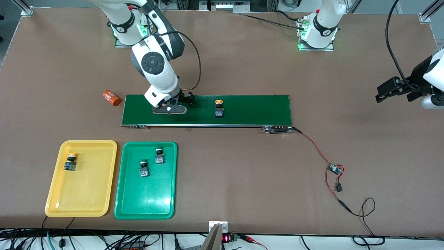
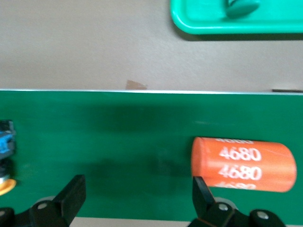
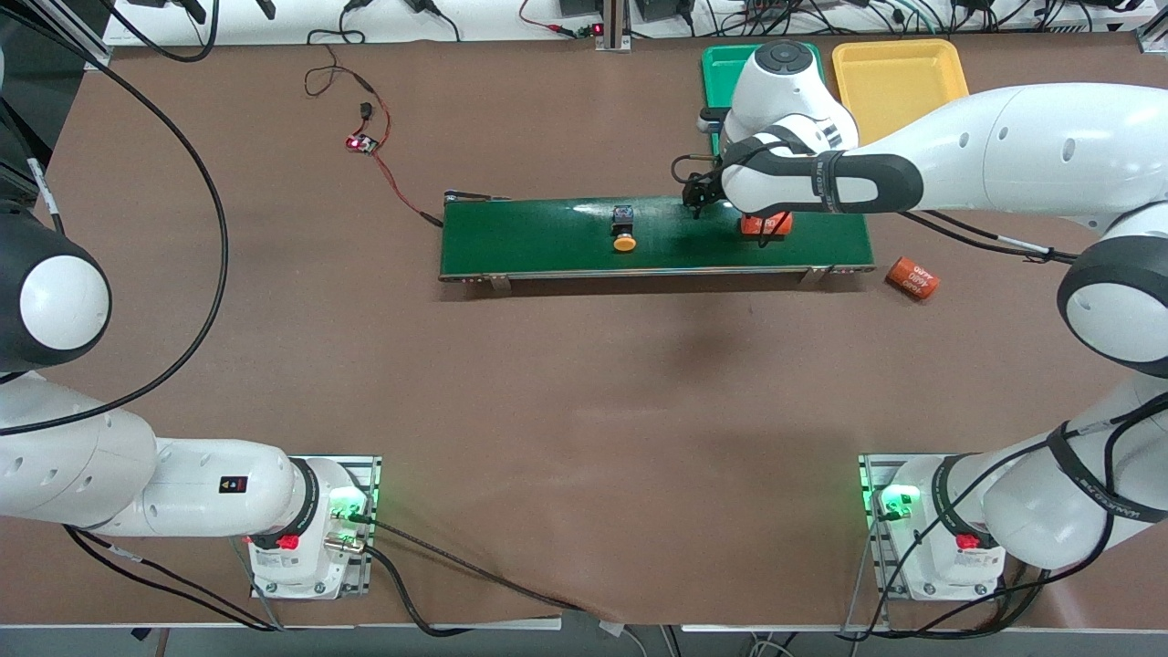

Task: Sort buttons by color to trays

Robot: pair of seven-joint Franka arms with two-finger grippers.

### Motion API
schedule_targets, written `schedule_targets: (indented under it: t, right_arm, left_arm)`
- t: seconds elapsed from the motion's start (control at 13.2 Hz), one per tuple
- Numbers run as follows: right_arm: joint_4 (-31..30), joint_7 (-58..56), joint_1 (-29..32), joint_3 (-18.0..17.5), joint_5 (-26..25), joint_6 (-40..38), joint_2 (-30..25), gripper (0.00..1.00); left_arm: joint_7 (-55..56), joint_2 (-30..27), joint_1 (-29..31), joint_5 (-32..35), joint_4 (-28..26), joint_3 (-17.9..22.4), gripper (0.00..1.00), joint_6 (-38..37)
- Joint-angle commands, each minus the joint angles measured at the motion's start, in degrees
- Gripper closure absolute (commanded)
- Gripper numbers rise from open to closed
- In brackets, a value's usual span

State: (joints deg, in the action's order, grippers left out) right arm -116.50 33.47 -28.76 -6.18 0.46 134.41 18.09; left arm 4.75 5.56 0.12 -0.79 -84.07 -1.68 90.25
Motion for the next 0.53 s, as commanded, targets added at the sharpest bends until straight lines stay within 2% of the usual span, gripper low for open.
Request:
schedule_targets:
  t: [0.0, 0.46]
  right_arm:
    - [3.3, 0.28, -0.6, 0.38, 0.33, -0.47, 2.56, 0.0]
    - [4.97, 4.68, -1.65, 0.38, 0.15, -0.56, 3.53, 0.0]
  left_arm:
    - [-1.15, -1.26, 0.93, 0.88, -0.49, -0.69, 0.0, -1.65]
    - [-5.28, -1.26, 1.28, 0.88, -0.4, -0.61, 0.0, -1.57]
